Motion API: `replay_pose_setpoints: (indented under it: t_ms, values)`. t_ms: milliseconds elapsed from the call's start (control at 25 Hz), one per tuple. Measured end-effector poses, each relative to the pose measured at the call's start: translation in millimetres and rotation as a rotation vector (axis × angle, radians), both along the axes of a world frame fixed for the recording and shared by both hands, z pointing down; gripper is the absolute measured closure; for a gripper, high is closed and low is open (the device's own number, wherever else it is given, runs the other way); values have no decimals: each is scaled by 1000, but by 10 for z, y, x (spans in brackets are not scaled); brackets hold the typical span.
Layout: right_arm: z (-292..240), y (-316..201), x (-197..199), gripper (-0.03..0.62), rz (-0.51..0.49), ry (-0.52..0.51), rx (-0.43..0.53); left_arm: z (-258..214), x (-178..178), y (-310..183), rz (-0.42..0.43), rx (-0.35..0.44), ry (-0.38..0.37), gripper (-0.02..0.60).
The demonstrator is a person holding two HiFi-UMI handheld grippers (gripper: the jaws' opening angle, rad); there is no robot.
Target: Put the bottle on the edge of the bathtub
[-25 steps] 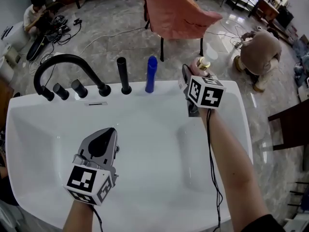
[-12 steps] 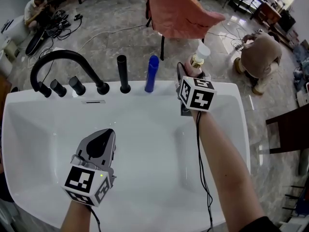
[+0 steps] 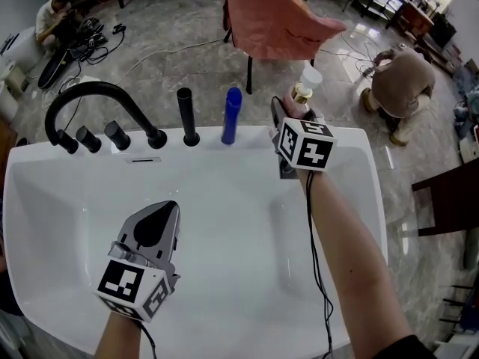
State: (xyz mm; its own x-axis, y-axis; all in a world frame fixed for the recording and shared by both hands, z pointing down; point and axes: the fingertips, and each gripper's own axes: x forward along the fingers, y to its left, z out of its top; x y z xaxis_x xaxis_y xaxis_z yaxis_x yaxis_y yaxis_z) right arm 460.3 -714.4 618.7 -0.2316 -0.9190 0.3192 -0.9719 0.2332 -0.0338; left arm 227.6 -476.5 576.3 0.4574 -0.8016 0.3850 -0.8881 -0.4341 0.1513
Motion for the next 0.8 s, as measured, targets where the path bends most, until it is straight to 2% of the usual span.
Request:
replay_pose_setpoints:
  t_ms: [200,320,400,800]
  values:
    - [-13,15,-14,360,-25,4,3,-23,28,-20,0,6,12,566]
    - [-19,38,-55,307,-53,5,2,-19,47,-4,5,4,8,566]
    - [-23,75,-69,296,-65,18,-1,-27,51,21,9,3,5,566]
    - [-177,520,168,284,-15,26,-5,-270,34,231,12,34,-2,566]
